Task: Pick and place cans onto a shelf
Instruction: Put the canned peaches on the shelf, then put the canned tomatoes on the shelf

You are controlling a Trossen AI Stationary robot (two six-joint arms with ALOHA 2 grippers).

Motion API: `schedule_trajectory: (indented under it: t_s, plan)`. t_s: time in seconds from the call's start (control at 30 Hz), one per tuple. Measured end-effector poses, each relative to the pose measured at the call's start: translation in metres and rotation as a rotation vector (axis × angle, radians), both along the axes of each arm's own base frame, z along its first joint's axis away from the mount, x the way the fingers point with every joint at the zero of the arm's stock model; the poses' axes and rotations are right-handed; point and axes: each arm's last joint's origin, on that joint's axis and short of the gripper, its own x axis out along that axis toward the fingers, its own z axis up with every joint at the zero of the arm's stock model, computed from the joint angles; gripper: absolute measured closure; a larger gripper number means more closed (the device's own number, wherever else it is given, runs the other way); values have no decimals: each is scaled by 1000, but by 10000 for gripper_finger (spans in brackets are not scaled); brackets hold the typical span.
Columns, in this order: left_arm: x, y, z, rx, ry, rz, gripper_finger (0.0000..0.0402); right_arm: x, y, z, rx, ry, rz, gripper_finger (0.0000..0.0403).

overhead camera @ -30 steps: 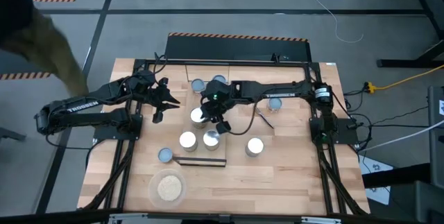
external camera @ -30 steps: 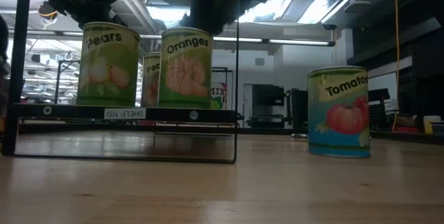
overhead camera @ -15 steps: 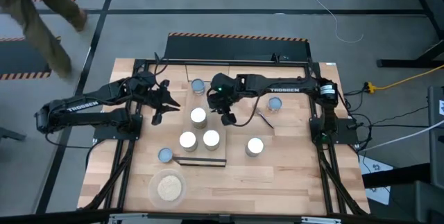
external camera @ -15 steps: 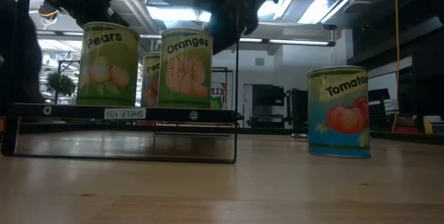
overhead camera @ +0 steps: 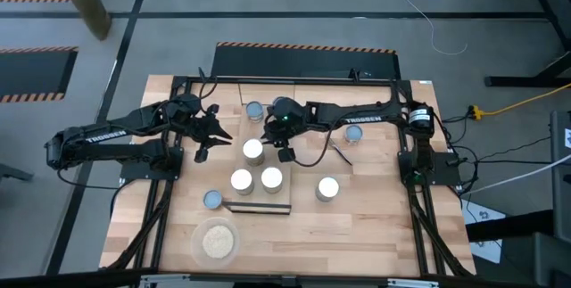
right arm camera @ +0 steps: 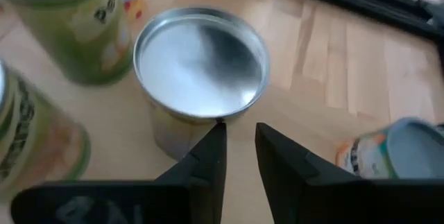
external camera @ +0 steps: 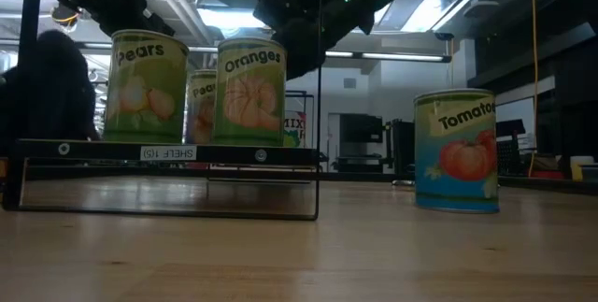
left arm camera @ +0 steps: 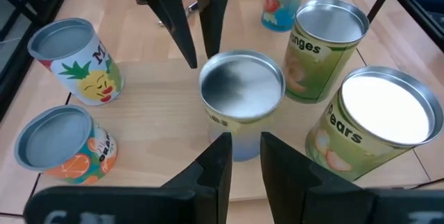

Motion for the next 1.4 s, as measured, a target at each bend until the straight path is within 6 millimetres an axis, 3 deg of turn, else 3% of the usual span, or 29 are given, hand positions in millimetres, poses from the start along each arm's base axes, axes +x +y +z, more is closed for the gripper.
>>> schedule_trajectory:
  t_s: [0.7, 0.87, 1.1, 1.27, 1.4]
  plan:
    - [0, 0, 0, 0, -1, 1, 331, 4, 11, -2, 59, -89, 50, 320]
    - [0, 0, 0, 1, -1, 1, 331, 3, 9, 15, 67, -53, 41, 320]
    - [1, 0, 1, 4, -10, 0, 331, -9, 16, 50, 118, 179, 25, 320]
    - [0, 0, 1, 5, -10, -2, 331, -22, 37, 79, 188, 342, -2, 320]
    - [0, 0, 1, 3, -10, -5, 331, -32, 64, 89, 247, 460, -31, 320]
